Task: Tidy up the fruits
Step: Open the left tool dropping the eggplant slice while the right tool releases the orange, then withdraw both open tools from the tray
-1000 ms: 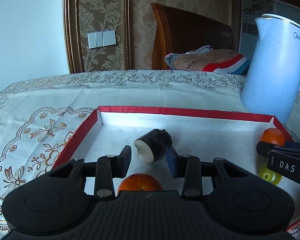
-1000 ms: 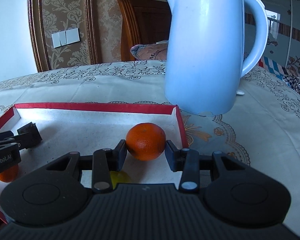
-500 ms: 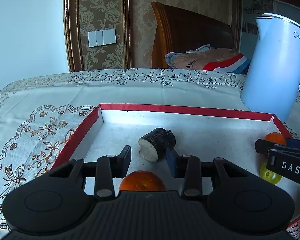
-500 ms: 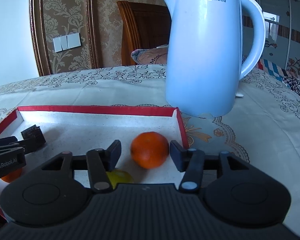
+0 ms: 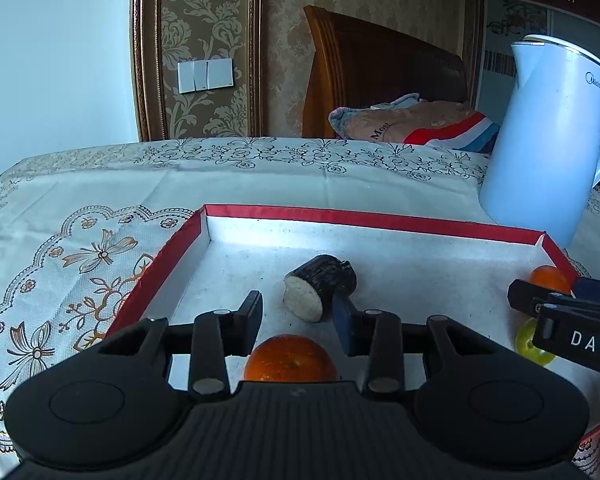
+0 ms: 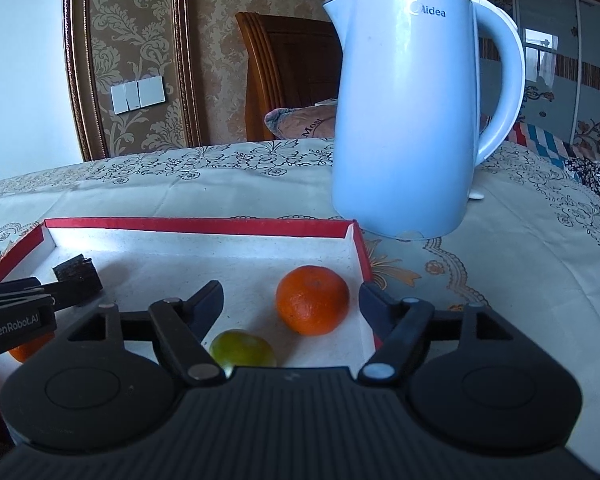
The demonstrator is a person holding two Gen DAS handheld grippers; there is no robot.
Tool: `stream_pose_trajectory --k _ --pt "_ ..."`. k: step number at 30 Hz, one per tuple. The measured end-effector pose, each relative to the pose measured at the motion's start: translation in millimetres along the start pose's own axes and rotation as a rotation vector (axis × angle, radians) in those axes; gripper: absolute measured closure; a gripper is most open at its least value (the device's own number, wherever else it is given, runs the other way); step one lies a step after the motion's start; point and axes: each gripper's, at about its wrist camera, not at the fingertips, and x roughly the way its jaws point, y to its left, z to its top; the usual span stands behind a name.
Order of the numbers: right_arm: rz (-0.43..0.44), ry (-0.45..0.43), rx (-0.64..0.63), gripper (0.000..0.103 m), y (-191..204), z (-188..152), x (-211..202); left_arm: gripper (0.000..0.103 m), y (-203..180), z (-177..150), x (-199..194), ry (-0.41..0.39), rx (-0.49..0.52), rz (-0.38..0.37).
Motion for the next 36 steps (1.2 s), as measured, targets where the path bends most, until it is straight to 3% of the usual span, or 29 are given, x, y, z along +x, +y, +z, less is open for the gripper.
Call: stream_pose_trajectory --k 15,18,22,36 --pt "0.013 -0.039 0.002 0.02 0.2 -6.3 -19.1 0.065 0.3 -5.4 -27.7 -0.097 0.023 -0.002" --pt "-0.011 -0.066 -0.008 0.011 1.3 -7.8 -25.3 0.065 2.1 -6.9 -31.4 -0.1 0.019 -0.005" --pt "-0.023 -0.097 -0.017 0.01 0.9 -8.5 -33.8 0.065 4.1 -8.7 -35.5 -0.105 0.017 -0.007" --pt "-0.003 -0.08 0.008 0.004 -2.6 -15.3 -45.1 0.065 8.1 -21.6 -55.8 -0.123 0.042 -0.03"
